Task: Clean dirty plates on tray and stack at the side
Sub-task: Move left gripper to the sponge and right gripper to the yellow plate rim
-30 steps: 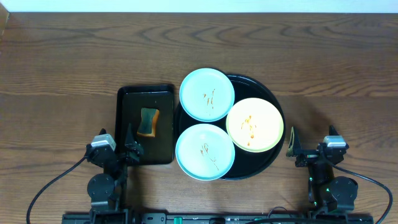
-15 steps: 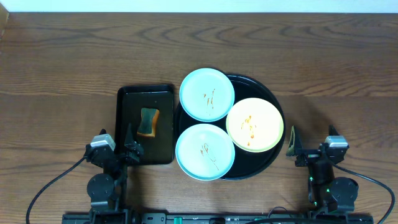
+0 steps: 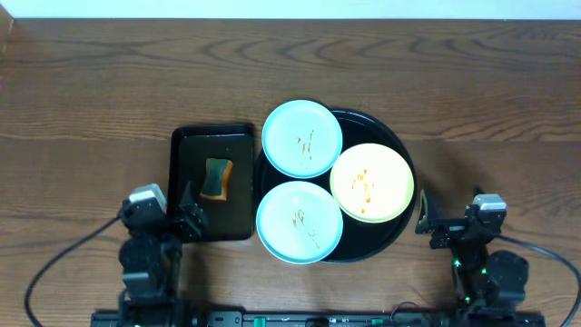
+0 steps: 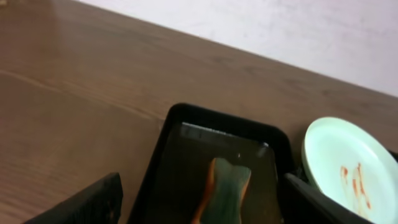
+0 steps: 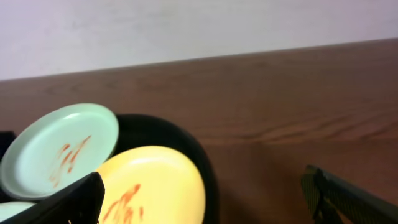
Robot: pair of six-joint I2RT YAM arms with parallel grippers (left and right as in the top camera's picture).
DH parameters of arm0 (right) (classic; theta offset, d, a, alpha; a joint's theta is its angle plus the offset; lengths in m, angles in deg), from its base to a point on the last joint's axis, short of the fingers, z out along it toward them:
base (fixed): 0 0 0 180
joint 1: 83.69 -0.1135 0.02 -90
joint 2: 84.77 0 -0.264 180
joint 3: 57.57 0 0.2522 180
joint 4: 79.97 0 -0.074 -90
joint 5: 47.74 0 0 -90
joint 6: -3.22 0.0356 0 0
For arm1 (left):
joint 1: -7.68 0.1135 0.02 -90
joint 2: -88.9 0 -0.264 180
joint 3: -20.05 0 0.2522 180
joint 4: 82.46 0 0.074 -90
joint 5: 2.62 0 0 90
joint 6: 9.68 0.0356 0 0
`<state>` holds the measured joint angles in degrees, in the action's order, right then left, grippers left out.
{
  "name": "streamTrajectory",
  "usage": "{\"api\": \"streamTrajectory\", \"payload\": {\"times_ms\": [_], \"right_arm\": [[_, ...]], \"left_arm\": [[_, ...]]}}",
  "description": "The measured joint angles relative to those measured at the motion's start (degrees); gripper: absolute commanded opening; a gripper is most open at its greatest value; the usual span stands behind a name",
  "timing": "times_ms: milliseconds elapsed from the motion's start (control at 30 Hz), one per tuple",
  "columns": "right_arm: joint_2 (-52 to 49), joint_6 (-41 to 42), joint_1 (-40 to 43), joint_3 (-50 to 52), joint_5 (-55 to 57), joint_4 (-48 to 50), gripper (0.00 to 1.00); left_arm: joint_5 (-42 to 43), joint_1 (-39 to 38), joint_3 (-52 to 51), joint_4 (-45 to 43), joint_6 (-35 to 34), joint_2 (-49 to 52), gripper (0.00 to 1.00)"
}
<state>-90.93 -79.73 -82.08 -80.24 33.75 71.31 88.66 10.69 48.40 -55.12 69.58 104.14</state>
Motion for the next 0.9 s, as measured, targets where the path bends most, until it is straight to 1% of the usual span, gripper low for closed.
{"api": "streamTrajectory", "payload": {"times_ms": [133,300,433,533,600,700,900], "right_arm": [[-8.02,0.07,0.0,-7.91,-2.27,-5.38,0.99],[-23.02,0.17,0.0,-18.99,-5.29,-13.05,0.99],[-35.52,0.13,0.0,-28.5,-7.34,-21.92,0.99],[-44.28,-1.2,0.0,-35.3,-7.96,-28.83,0.99],[-48.81,-2.64,0.0,-38.62,-8.07,-31.39,0.99],[-54.55,-3.72,0.0,-41.88,-8.76,-32.02,0.99],[-60.19,-4.33,0.0,-42.36,-11.15,-32.35,0.99]], "left_arm": [[0.0,0.0,8.81,6.03,0.0,9.25,0.8],[0.02,0.0,20.26,14.93,0.0,22.71,0.8],[0.52,0.0,28.35,21.11,0.0,31.08,0.8],[2.62,0.0,34.36,26.21,-0.02,36.68,0.8],[3.37,0.0,36.83,28.39,-0.02,39.5,0.8],[4.44,0.0,37.99,30.23,-0.02,42.56,0.8],[4.98,0.0,37.99,30.32,-0.07,45.22,0.81]]}}
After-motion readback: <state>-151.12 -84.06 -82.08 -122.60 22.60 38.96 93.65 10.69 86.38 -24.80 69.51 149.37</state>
